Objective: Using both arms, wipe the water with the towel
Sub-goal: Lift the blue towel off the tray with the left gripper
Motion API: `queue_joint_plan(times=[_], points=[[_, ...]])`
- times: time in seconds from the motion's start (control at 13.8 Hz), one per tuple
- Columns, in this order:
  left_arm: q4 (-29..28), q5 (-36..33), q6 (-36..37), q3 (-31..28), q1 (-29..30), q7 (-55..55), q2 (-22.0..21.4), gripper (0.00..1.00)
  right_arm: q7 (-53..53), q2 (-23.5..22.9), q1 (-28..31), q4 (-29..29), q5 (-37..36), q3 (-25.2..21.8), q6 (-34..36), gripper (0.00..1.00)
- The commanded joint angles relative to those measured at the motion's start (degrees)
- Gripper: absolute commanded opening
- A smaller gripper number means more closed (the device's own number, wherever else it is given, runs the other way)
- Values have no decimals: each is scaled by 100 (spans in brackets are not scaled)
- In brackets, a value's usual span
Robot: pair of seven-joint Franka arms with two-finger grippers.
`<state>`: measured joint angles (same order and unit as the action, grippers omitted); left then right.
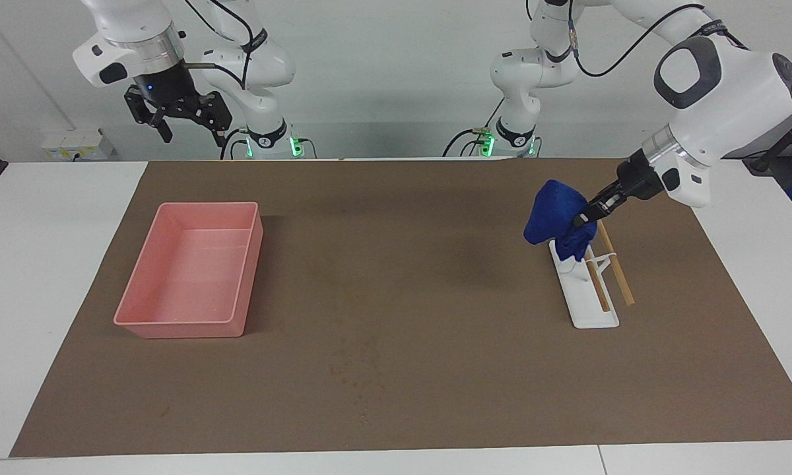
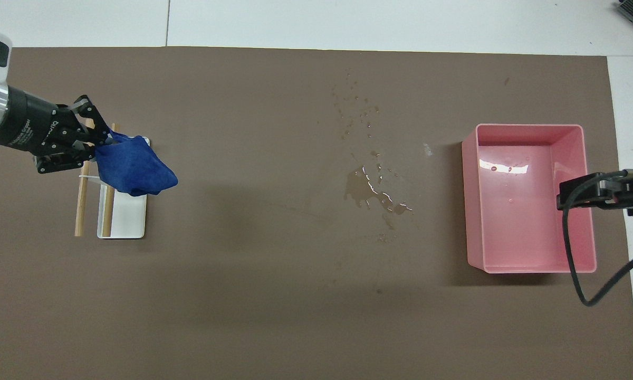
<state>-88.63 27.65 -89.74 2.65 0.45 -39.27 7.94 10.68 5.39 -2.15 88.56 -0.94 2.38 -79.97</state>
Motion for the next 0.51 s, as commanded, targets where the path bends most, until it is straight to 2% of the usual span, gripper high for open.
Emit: queue_joint_plan(times=[0.0, 0.22, 0.43], points=[[-14, 625, 264, 25, -62, -631, -134, 0, 413, 77, -66, 100, 182, 17, -133, 97], [-75, 916, 177, 218, -133, -1405, -143, 0, 2020, 6, -136, 91, 926, 113, -264, 96], [-321, 1399, -471, 271, -343, -2248, -222, 0, 4006, -108, -504, 108, 1683, 131, -501, 95]])
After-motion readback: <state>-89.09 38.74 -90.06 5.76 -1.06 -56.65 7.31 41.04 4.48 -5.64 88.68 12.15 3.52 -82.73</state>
